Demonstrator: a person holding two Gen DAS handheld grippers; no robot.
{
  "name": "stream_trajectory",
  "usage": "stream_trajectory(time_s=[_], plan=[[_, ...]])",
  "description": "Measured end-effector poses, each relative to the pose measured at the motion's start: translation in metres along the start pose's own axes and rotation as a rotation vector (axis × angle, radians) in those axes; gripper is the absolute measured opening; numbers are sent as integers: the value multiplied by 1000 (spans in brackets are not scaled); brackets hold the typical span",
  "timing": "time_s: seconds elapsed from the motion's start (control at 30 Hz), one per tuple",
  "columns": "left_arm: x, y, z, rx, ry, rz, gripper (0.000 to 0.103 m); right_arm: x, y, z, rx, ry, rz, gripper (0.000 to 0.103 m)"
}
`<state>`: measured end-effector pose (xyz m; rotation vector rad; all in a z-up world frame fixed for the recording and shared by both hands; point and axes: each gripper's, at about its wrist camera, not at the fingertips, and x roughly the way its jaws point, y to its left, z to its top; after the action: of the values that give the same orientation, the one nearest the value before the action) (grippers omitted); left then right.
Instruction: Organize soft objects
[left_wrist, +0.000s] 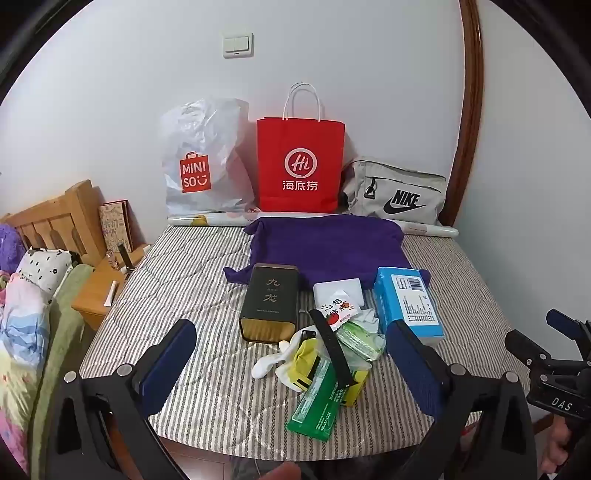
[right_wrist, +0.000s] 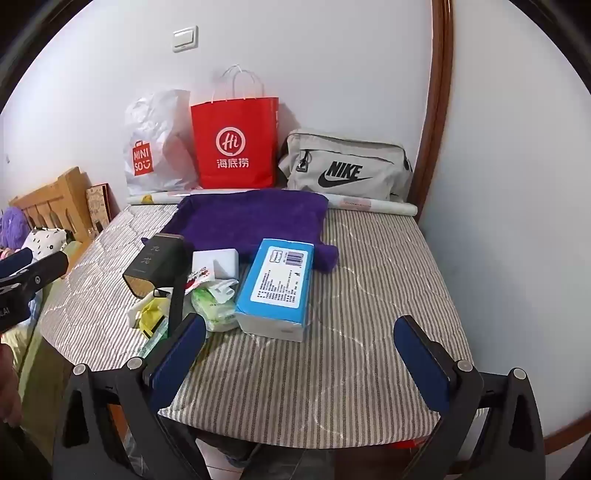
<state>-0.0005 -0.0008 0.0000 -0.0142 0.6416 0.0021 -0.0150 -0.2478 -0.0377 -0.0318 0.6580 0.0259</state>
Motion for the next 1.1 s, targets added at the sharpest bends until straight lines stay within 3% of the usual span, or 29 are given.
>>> stream_trajectory(time_s=[1.1], plan=[[-10, 5, 2, -22, -6, -8, 103, -9, 6, -2, 25, -10, 47, 100]])
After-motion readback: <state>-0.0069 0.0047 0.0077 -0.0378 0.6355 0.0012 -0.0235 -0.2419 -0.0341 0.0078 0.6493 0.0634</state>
